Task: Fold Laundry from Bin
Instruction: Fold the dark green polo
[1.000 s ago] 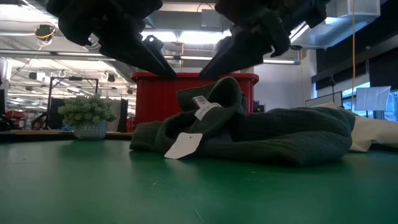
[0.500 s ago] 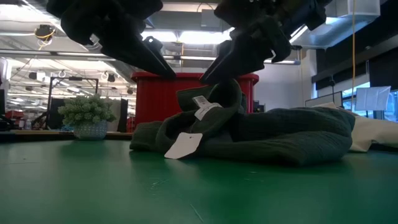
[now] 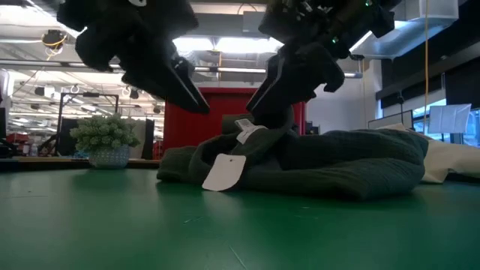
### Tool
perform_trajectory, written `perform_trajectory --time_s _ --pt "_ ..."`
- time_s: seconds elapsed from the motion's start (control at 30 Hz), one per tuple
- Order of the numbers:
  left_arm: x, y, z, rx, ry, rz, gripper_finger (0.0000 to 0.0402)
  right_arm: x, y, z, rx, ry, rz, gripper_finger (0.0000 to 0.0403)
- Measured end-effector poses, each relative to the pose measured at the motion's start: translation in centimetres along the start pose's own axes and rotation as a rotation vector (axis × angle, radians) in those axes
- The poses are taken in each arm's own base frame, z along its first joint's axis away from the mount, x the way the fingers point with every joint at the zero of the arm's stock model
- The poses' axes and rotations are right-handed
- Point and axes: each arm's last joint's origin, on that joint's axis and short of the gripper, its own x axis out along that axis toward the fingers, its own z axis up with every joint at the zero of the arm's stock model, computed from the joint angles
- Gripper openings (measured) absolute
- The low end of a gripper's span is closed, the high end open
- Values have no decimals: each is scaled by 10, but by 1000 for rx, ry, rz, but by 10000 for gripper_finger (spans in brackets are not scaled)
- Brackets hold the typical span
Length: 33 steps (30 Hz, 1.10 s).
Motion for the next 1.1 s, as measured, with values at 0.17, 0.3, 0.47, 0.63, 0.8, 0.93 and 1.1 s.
perform_trajectory --time_s 0.17,0.3,0.47,0.63,0.8,0.93,1.1 --pt "5 -1 -3 -3 21 1 235 0 -1 1 -4 8 -17 234" --pt "4 -1 -3 -6 15 1 235 -4 -4 7 -11 47 -49 234" --pt "4 -1 -3 -9 18 1 235 -8 -7 12 -11 87 -79 234" --pt "4 -1 -3 -23 17 1 235 -10 -8 14 13 113 -75 234" --pt "4 -1 -3 -25 17 1 235 -15 -5 21 49 129 -66 234" --pt "4 -1 -3 -25 17 1 235 -24 6 33 22 120 -81 234" --pt "4 -1 -3 -33 17 1 235 -29 17 27 -46 204 -160 234"
